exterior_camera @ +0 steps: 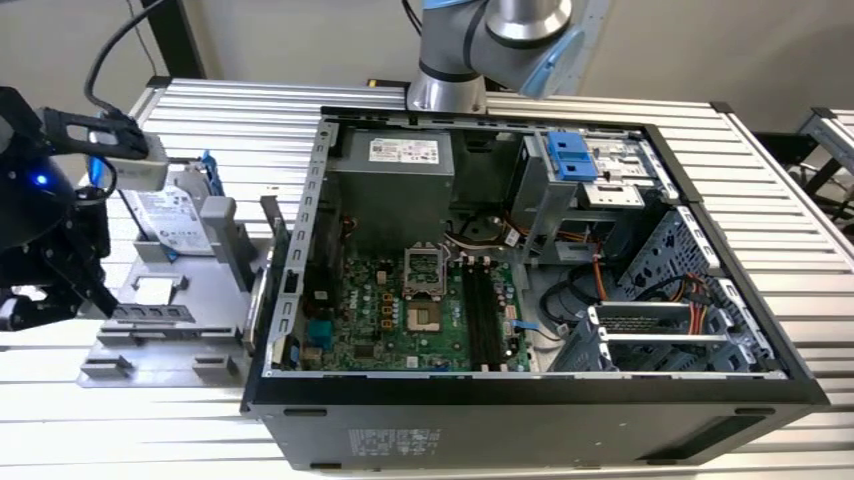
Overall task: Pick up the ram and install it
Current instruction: 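Pick up the ram and move it above insertion slot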
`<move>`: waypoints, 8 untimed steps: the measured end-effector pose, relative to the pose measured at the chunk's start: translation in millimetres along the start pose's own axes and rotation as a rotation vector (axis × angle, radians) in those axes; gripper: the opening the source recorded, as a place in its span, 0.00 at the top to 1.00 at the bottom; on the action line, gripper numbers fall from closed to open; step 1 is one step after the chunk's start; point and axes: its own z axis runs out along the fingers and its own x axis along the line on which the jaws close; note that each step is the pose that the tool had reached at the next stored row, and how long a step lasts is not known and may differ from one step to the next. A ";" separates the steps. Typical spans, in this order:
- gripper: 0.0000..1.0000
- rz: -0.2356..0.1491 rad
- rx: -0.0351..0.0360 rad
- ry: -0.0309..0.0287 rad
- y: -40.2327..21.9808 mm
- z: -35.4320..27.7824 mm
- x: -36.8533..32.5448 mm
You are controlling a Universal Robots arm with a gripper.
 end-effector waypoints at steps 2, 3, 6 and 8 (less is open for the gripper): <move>1.00 0.000 -0.0001 0.0001 0.2 -9.3 -0.2; 1.00 0.000 0.0001 0.0000 0.3 -13.7 -0.4; 1.00 0.000 0.0000 0.0000 0.5 -27.6 -0.7; 1.00 0.000 0.0000 0.0000 0.7 -36.6 -0.9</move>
